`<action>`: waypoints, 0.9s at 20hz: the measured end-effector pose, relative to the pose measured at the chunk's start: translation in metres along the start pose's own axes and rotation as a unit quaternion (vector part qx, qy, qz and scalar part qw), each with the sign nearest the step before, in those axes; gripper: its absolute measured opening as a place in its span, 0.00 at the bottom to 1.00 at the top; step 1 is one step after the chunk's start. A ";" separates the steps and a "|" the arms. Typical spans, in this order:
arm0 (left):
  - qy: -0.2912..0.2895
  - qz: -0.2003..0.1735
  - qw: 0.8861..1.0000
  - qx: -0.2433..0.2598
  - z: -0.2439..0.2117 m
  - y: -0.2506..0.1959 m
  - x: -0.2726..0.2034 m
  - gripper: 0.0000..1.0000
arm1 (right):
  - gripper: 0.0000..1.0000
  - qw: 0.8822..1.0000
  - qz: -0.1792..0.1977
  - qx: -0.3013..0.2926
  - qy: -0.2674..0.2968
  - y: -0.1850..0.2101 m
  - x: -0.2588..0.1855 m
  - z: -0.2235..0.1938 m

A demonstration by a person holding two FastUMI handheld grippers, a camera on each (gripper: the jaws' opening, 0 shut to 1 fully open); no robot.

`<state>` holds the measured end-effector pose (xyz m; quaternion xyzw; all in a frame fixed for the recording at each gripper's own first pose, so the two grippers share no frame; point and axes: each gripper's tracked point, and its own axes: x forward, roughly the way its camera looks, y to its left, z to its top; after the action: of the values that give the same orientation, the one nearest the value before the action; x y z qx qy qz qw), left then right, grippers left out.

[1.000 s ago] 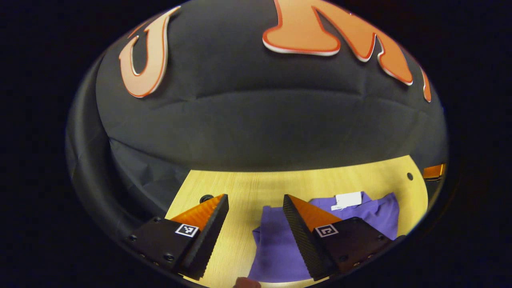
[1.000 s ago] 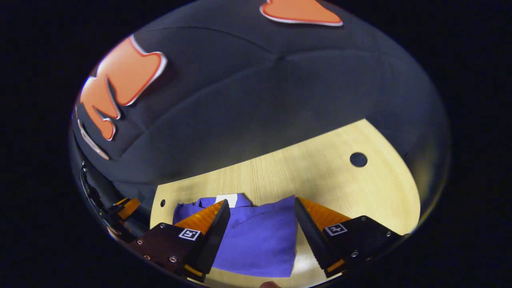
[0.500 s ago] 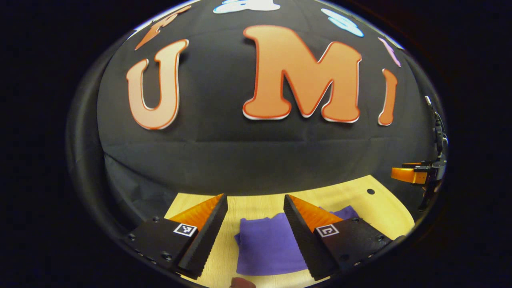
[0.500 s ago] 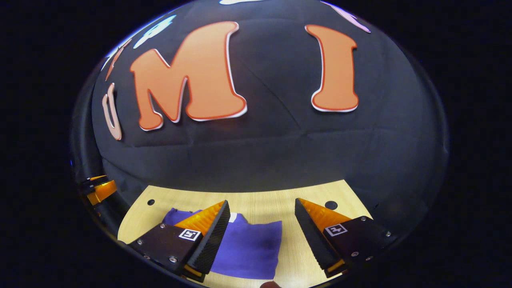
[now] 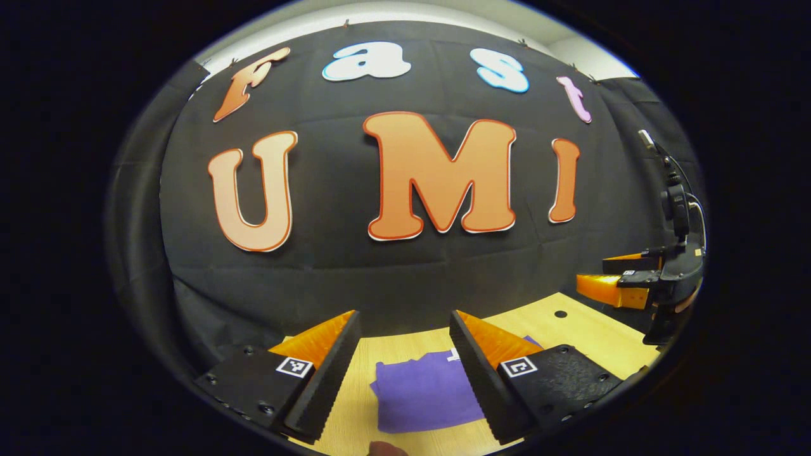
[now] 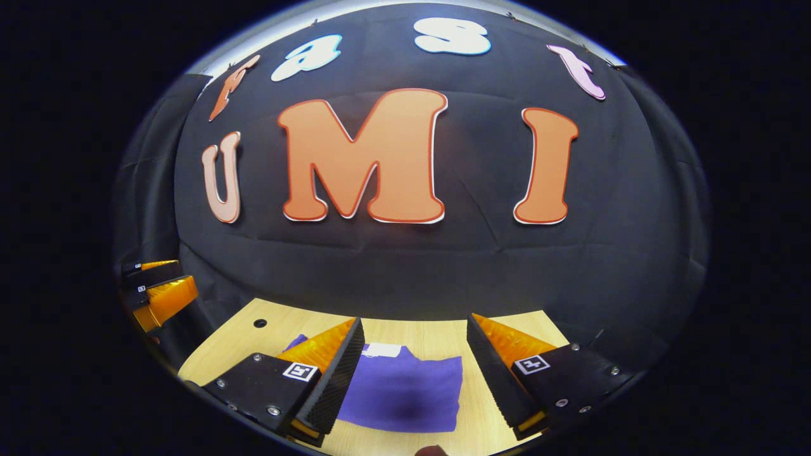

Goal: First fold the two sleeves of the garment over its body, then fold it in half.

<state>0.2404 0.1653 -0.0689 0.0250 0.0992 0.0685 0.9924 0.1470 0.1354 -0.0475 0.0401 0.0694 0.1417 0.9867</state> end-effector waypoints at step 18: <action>-0.085 0.030 0.996 0.025 -0.015 -0.047 -0.107 0.91 | 0.96 0.994 0.030 -0.065 -0.086 0.039 -0.115 -0.010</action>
<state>0.1394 0.1047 -0.0663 0.0580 0.0155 0.0932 0.9938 0.0252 0.1401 -0.0389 -0.0101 -0.0267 0.1711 0.9848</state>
